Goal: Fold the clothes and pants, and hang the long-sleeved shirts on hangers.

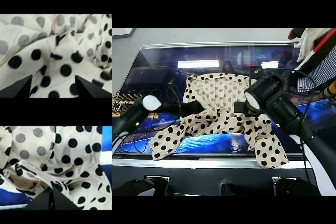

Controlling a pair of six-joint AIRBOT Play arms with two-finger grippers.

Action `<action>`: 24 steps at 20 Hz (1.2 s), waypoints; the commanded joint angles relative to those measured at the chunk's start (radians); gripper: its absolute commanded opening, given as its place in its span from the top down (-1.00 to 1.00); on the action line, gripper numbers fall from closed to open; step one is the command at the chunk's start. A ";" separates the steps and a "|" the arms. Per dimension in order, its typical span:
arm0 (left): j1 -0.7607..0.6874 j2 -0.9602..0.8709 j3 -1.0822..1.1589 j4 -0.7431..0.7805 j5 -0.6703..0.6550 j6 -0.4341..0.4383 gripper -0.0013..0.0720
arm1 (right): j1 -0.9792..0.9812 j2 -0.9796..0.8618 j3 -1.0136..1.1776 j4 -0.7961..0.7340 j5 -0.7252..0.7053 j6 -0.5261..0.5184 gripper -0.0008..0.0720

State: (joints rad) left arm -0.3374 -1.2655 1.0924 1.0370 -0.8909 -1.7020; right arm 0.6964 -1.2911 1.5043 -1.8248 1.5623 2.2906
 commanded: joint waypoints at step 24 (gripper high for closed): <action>-0.150 -0.547 0.476 0.156 -0.220 -0.011 0.32 | 0.001 -0.058 -0.038 0.032 -0.081 0.001 0.92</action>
State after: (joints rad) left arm -0.4774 -1.8065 1.5669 1.1442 -1.1156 -1.6848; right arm 0.6964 -1.3483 1.4666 -1.7943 1.4837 2.2910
